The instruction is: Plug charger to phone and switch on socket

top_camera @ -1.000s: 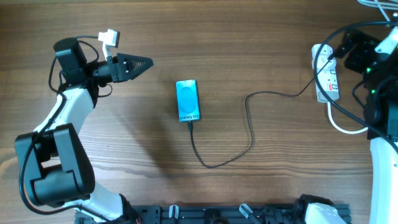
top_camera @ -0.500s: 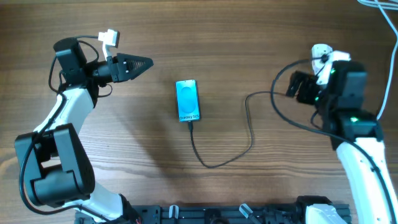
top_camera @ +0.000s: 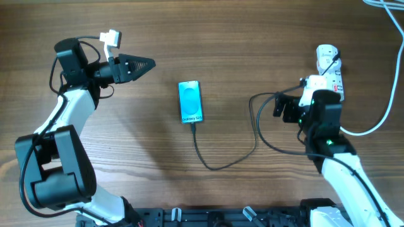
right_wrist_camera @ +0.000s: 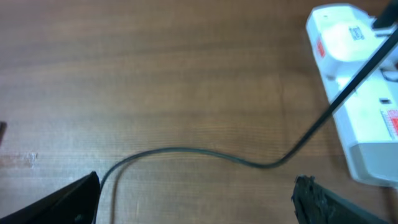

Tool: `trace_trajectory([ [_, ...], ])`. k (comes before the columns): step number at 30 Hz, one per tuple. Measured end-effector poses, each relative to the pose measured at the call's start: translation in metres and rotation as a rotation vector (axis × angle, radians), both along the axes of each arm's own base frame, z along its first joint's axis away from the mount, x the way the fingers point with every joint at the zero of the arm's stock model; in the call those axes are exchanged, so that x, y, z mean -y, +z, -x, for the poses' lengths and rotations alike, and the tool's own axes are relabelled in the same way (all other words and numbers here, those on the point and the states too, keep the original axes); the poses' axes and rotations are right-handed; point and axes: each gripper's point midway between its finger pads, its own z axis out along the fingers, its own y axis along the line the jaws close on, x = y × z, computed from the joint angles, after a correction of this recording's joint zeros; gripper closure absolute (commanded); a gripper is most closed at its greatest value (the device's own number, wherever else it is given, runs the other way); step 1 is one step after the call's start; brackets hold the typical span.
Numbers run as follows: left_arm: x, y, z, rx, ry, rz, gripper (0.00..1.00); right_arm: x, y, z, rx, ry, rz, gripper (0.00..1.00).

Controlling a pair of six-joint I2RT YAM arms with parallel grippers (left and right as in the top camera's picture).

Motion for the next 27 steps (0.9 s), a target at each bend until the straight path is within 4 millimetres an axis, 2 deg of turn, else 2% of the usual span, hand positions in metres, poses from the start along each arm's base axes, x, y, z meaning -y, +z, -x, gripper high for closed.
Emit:
trace_trajectory([
  [2,0.0,0.0,0.0,0.0,0.002,-0.001,0.0,-0.003,-0.017,0.009,0.007,0.017,-0.011,0.0],
  [7,0.0,0.0,0.0,0.0,0.002,-0.001,0.0,-0.004,-0.017,0.014,0.087,0.026,-0.015,0.0],
  [16,0.0,0.0,0.0,0.0,0.002,-0.001,0.0,-0.003,-0.044,0.054,0.074,0.031,-0.014,0.0],
  [21,0.0,0.0,0.0,0.0,0.002,-0.001,0.0,-0.004,-0.043,0.068,0.121,0.04,-0.021,0.0],
  [24,0.0,0.0,0.0,-0.001,0.002,-0.001,0.0,-0.006,-0.031,0.071,0.19,0.053,-0.031,0.0],
  [27,0.0,0.0,0.0,-0.001,0.002,-0.001,0.0,-0.007,-0.031,0.079,0.196,0.06,-0.031,0.0],
])
